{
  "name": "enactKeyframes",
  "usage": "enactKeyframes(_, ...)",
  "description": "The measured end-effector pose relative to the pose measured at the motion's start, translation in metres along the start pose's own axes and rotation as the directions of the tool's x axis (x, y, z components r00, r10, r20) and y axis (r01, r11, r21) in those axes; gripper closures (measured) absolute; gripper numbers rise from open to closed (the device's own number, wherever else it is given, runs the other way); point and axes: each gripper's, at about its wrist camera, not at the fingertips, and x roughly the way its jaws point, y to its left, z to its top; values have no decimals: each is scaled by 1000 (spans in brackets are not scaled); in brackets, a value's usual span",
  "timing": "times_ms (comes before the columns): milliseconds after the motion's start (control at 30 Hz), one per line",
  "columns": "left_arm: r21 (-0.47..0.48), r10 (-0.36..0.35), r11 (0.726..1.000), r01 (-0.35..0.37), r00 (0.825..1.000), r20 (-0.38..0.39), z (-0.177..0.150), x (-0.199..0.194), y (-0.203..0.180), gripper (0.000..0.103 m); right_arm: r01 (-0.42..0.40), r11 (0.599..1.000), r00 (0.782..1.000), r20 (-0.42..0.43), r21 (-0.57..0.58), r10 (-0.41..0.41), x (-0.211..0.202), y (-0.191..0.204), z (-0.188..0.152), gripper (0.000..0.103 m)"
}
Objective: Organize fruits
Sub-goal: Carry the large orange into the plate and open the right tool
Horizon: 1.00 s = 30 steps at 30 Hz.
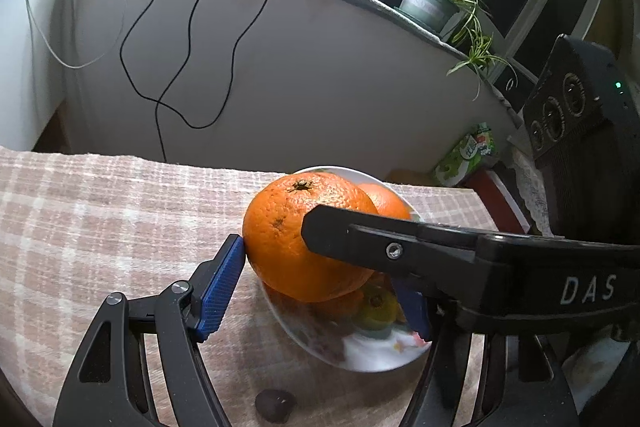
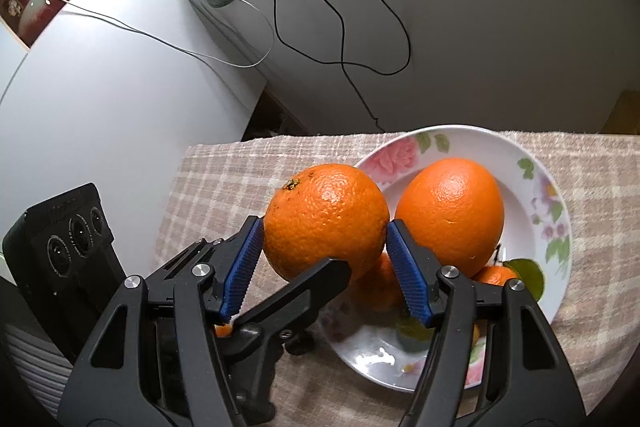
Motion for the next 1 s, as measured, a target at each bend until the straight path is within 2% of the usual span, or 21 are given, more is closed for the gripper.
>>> enactKeyframes(400,31,5,999,-4,1000,-25,3,9,-8,32,59,998,998,26,-28,-59,-8,-1,10,36)
enactKeyframes(600,43,29,999,-27,999,-42,2,9,-6,33,117,992,992,50,-56,-115,-12,3,11,36)
enactKeyframes(733,57,31,998,-29,999,-30,3,3,-9,33,96,995,994,50,-37,-94,-15,-3,12,36)
enactKeyframes(1000,69,48,997,-46,998,-28,-1,-6,-8,33,103,991,992,79,-86,-96,-24,12,10,36)
